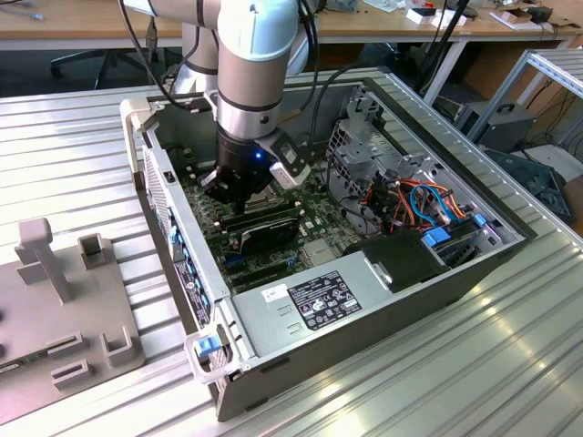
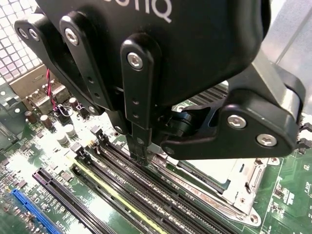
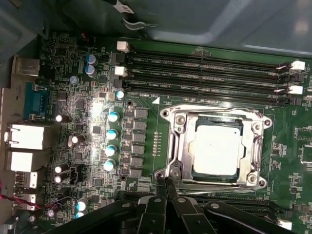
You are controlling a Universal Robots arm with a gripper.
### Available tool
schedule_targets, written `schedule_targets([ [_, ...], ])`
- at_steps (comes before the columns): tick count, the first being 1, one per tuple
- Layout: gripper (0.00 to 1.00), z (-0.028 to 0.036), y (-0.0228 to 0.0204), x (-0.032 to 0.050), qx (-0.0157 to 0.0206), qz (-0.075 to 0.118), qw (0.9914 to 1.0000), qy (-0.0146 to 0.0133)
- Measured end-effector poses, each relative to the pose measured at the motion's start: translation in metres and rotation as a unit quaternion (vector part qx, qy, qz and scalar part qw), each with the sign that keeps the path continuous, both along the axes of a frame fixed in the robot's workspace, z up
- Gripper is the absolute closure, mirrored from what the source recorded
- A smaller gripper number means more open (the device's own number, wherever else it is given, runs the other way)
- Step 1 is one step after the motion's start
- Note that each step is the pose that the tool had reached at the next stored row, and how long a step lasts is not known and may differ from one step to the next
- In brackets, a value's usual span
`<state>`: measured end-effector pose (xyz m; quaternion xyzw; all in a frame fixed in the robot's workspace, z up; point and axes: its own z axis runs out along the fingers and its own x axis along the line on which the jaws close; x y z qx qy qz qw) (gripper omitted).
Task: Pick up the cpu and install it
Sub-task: 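Install the second cpu locking lever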
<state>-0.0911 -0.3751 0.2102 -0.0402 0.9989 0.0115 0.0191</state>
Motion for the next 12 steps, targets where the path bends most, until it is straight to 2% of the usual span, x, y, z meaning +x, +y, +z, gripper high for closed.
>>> schedule_targets([
  [12, 0.89, -0.0032, 0.0005, -0.0002, 0.0011, 0.0, 1.0, 0.0],
])
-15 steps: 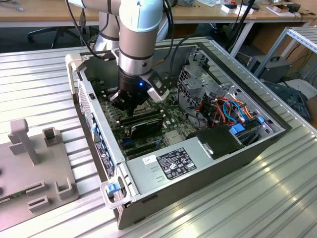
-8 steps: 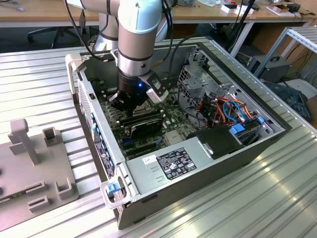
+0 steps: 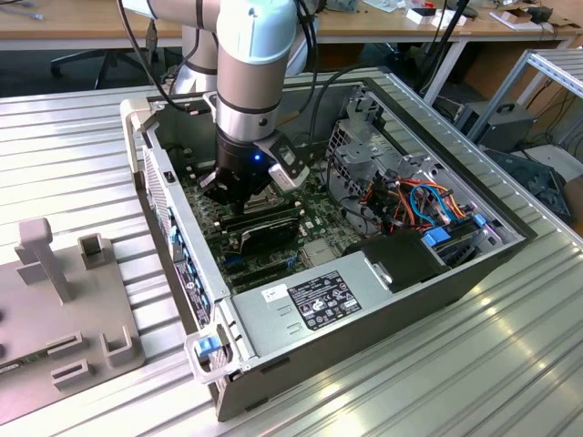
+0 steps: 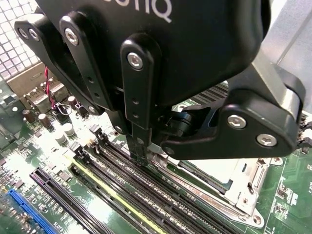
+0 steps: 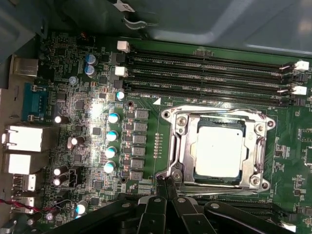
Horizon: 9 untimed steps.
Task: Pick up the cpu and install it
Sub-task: 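Install the second cpu locking lever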
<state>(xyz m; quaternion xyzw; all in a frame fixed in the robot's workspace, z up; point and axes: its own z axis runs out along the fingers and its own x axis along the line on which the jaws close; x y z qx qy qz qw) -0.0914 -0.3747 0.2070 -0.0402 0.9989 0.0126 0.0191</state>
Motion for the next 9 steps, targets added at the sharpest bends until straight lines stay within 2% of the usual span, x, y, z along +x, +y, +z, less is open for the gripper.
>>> schedule_targets([
  [9, 0.89, -0.0023, 0.0015, 0.0, 0.0002, 0.0, 1.0, 0.0001],
])
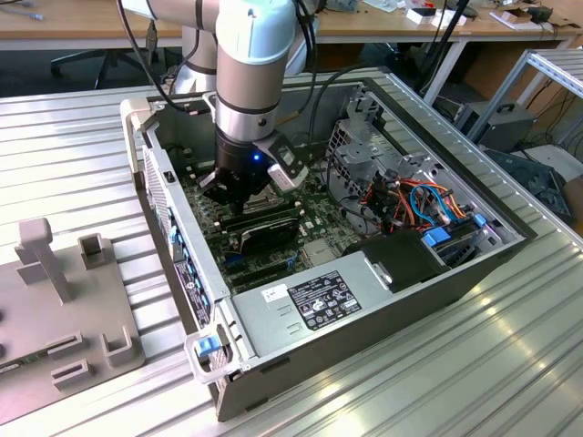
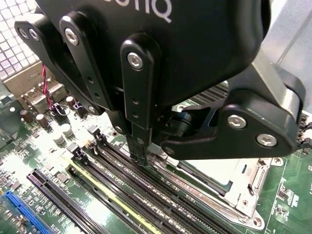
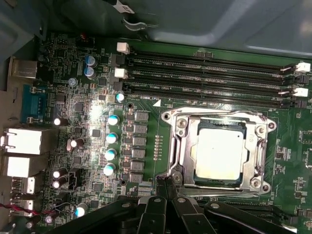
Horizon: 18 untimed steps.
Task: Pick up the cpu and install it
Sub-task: 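Install the second cpu locking lever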
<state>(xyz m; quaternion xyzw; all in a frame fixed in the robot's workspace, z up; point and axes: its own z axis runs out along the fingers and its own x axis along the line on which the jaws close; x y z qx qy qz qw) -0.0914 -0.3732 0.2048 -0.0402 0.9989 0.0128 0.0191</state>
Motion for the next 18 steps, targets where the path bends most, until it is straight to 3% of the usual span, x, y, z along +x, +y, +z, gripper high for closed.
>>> schedule_targets([
  [14, 0.89, -0.0017, 0.0004, 0.0, 0.0, 0.0, 1.0, -0.0001],
  [18, 0.89, 0.0063, 0.0006, 0.0, -0.0005, 0.0, 1.0, -0.0001],
])
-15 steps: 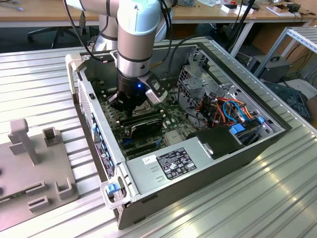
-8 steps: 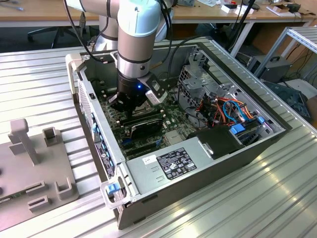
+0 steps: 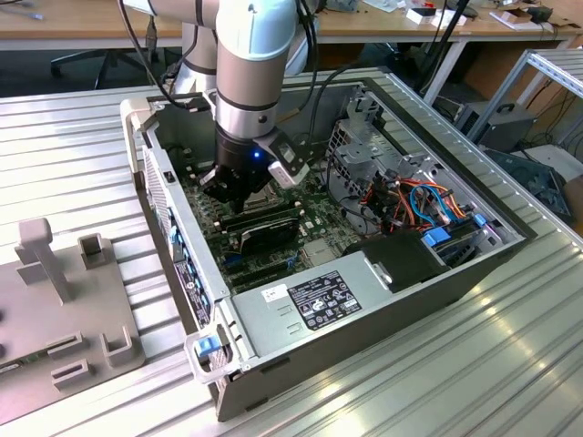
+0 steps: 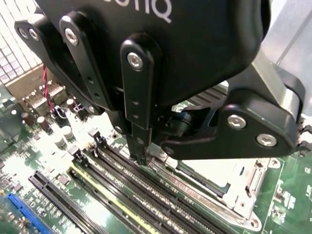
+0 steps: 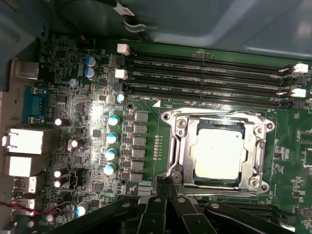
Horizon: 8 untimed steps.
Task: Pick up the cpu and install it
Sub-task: 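Install the second cpu locking lever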
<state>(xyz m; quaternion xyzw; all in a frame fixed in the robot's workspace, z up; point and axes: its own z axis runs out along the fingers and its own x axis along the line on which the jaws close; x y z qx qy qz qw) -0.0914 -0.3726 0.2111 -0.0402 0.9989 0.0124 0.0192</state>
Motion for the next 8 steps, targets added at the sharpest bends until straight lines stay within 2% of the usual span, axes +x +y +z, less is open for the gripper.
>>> schedule_targets([
  [8, 0.89, 0.0012, 0.0008, 0.0, -0.0001, 0.0, 1.0, 0.0],
])
